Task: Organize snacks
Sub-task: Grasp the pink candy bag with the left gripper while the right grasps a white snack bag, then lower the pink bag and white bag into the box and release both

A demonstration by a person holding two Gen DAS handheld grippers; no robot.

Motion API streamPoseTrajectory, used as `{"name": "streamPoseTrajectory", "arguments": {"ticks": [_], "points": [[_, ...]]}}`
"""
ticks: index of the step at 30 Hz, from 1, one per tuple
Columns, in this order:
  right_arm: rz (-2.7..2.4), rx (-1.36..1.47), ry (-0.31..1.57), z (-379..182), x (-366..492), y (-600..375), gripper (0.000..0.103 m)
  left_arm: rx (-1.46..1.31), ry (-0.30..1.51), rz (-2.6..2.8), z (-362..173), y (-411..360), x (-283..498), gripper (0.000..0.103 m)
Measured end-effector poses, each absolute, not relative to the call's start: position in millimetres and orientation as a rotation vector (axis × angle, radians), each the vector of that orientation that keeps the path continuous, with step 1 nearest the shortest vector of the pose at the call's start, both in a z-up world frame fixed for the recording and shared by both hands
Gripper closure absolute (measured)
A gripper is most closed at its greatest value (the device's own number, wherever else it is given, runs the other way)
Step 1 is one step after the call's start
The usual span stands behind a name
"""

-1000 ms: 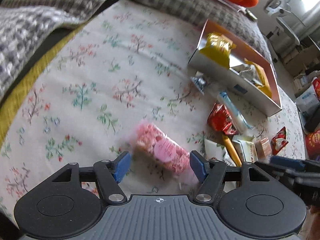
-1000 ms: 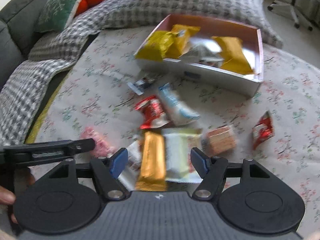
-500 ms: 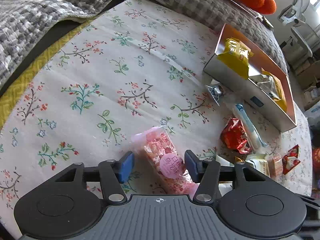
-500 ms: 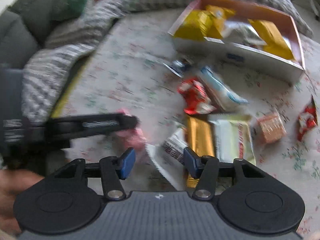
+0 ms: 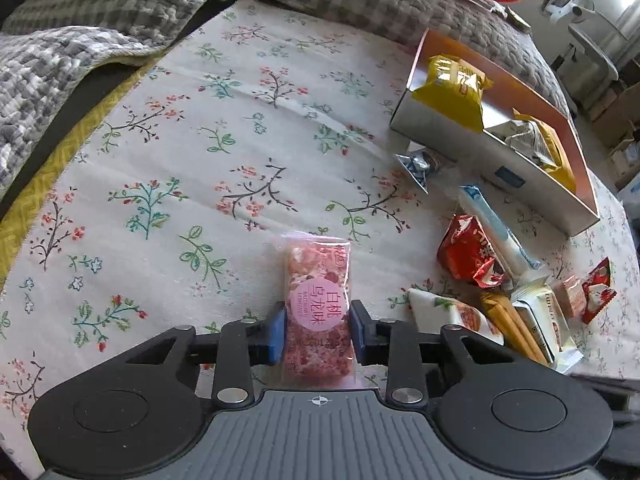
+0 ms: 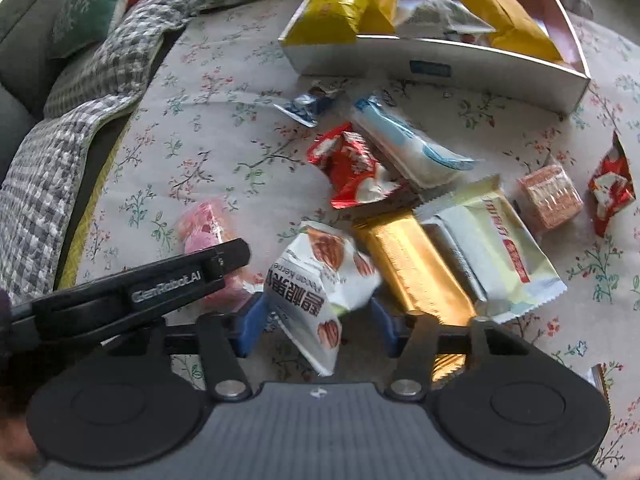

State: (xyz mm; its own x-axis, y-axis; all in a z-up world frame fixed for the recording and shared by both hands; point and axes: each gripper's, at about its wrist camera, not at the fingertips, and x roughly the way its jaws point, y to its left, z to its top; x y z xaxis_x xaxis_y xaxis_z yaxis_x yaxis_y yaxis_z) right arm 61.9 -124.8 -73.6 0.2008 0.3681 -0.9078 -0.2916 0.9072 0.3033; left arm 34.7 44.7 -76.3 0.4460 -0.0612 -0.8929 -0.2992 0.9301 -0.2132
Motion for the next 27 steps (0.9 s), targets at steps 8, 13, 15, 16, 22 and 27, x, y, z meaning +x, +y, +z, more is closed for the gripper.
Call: {"name": "streamPoseTrajectory", "arguments": {"ticks": [8,13,15,16,22,27], "points": [[0.497,-0.026,1.238,-66,53,-113,0.076,-0.346,1.068,0.155,-69,46,31,0.074],[0.526,-0.014,1.203,-57,51,-118,0.077,-0.352,1.027,0.122,-58,44,29,0.074],[0.534,0.014,1.182,-50,53,-125,0.077,-0.357,1.009,0.119,-53,45,29,0.074],[0.534,0.029,1.173,-47,55,-128,0.077,-0.358,1.0,0.121,-51,46,29,0.074],[0.522,0.087,1.117,-38,63,-144,0.077,-0.356,0.968,0.091,-40,40,33,0.074],[0.499,0.145,1.049,-24,75,-162,0.077,-0.342,0.906,0.061,-22,36,44,0.074]]}}
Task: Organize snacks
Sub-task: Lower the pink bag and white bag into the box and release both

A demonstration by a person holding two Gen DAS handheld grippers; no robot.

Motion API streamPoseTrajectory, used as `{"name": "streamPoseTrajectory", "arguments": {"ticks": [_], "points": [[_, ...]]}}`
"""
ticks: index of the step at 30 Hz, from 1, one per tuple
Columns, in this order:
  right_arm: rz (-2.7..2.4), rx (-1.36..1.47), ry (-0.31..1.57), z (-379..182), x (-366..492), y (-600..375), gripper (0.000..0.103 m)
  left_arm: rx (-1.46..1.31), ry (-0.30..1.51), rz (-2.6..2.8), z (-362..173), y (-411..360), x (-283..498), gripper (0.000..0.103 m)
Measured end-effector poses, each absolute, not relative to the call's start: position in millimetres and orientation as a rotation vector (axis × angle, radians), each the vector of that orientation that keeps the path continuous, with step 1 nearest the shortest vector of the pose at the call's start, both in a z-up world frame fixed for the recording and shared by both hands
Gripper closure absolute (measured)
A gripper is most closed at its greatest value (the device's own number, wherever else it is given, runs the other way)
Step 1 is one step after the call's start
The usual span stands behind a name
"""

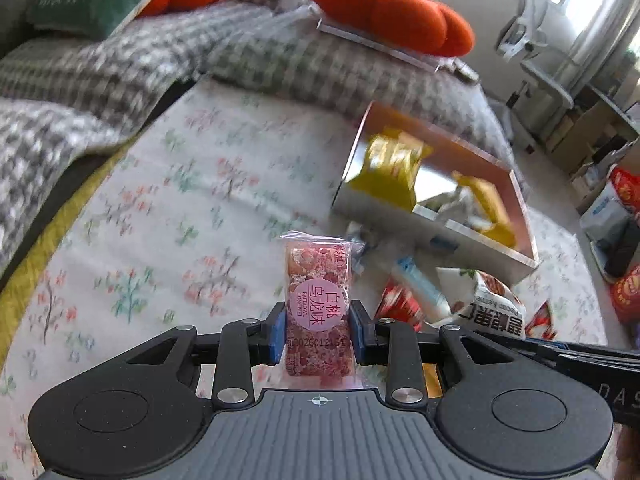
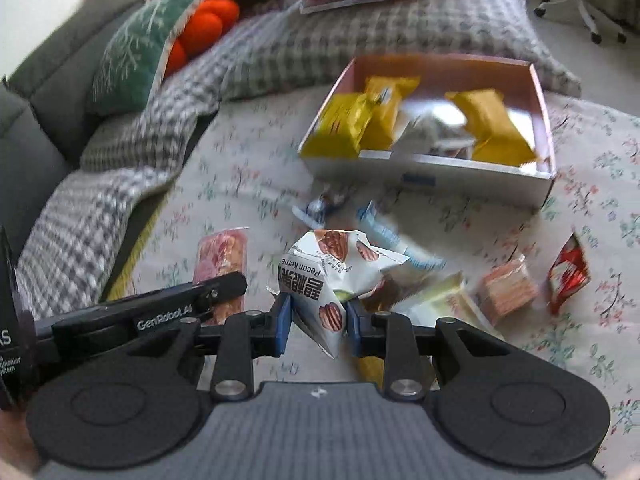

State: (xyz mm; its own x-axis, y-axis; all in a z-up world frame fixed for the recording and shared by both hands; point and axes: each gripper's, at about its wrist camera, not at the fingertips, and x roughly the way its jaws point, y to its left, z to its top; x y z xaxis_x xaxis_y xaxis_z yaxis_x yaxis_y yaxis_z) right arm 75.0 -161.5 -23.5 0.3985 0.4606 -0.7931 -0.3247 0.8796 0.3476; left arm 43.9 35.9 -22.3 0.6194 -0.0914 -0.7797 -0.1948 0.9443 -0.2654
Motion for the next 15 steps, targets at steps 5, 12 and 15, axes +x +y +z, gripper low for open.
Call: {"name": "streamPoseTrajectory", "arguments": {"ticks": [5,12,15], "points": [[0.439,0.218,0.985,-15,92,-186,0.077,-0.344,0.887,0.019,-14,27,68,0.074],[0.328,0.341,0.933,-20,118,-221,0.077,-0.287,0.861,-0.047,-8,0,111,0.074],[0.303,0.376,0.928,-27,128,-227,0.077,-0.285,0.874,-0.079,-14,-8,135,0.074]]}}
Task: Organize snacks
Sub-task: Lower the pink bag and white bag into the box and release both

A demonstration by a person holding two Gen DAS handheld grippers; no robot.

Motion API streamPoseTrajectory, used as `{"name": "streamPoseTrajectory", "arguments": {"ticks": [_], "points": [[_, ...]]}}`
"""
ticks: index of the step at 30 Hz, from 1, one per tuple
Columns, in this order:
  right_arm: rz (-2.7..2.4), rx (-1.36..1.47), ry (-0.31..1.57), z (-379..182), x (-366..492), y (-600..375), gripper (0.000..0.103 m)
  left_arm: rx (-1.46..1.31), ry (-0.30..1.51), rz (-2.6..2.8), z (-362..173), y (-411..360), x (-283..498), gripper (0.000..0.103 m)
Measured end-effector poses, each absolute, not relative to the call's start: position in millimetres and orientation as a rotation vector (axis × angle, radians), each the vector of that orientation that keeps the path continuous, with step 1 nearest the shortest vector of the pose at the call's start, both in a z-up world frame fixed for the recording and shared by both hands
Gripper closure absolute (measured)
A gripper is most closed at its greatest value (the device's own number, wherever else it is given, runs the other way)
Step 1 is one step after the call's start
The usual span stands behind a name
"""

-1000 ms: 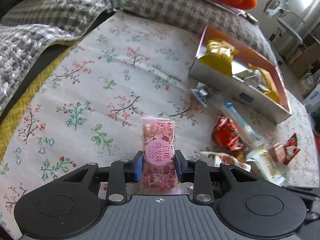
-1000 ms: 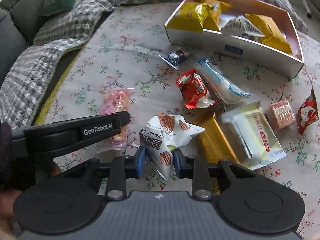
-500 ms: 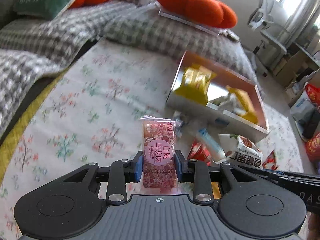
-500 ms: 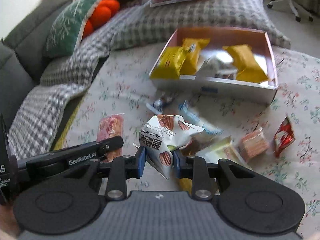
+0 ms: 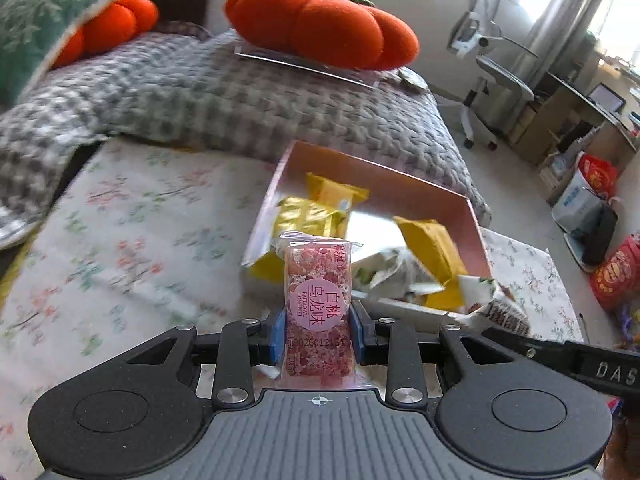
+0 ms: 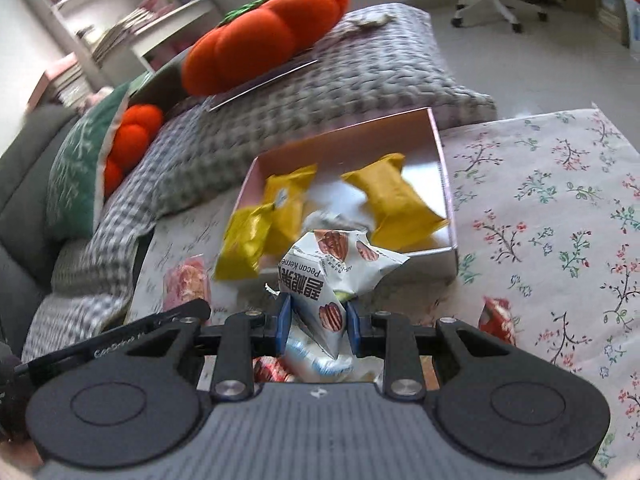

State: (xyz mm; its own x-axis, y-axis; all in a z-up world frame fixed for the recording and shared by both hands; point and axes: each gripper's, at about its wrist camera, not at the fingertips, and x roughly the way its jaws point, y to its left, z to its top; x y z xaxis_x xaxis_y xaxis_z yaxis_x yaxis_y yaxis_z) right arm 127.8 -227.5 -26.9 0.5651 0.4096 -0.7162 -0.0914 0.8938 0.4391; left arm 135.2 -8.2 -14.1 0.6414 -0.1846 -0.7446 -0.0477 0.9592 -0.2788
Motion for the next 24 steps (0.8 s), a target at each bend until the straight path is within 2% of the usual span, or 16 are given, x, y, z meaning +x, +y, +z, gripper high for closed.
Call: {"name": "streamPoseTrajectory", "arguments": {"ticks": [12,24], "points": [[0.304,0.48,0.932,-48,185,-230,0.077,-0.242,0.897,-0.175,-46,-37,219,0.074],[0.264,0.477,0.842,-64,226,-225,0.077,-0.292,0.787,-0.168,-59,-40,267,0.074]]}}
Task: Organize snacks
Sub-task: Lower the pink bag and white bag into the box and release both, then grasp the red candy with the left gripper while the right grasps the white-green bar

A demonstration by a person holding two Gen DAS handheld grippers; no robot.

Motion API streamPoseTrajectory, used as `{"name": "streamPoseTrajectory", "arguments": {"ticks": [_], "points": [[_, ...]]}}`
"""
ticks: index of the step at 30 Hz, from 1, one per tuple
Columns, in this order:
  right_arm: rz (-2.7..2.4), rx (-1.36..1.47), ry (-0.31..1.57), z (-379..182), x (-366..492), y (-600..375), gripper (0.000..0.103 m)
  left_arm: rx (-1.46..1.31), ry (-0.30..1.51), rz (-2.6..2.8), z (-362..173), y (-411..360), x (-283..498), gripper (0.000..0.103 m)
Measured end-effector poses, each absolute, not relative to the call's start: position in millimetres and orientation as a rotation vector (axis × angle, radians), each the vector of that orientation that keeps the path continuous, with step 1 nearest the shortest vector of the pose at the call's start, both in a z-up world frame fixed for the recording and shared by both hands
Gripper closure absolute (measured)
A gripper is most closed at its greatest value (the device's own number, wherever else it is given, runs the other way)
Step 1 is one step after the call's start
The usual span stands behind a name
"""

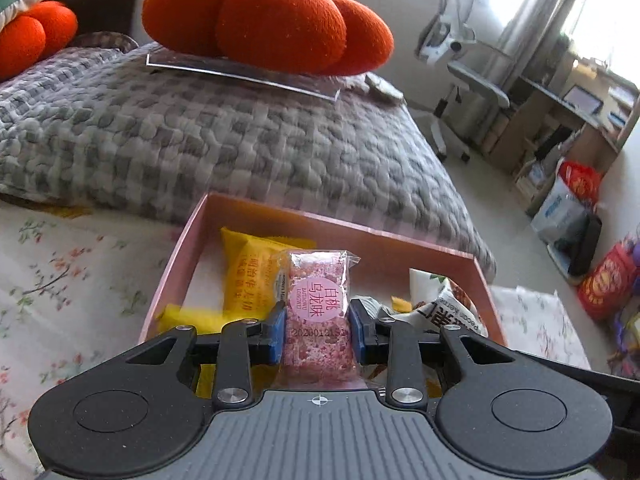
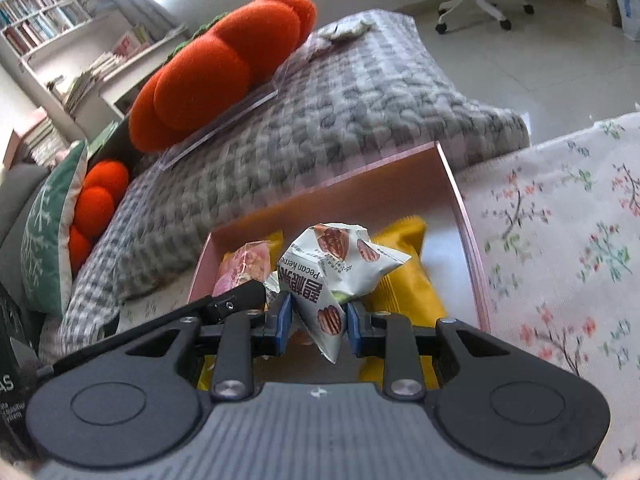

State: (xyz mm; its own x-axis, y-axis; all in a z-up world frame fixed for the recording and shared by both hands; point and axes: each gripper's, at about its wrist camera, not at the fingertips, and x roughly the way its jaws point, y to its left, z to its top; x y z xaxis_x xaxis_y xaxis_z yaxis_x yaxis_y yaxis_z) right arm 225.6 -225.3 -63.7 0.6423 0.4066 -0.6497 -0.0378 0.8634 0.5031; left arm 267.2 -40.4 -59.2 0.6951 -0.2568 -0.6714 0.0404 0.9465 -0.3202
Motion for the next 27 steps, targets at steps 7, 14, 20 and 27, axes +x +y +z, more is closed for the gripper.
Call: {"name": "streamPoseTrajectory", "arguments": {"ticks": [7,14,20,27], "points": [[0.211,0.479,0.745,-54,230,-227,0.055,-0.315,0.734,-0.165,-45,-33,270,0.053],[0.204,0.551,0.73,-31,218,-246,0.044,-0.282,0.681,-0.144,-2,-24,243,0.045],[0.202,0.531,0.782,-15,196,-251,0.044,-0.21,0.74,-0.066,3,-17,202,0.044],[0.198,0.356,0.909,-13,164,-240,0.044,-0.198,0.884,-0.014,-12,-11,157,0.043]]}}
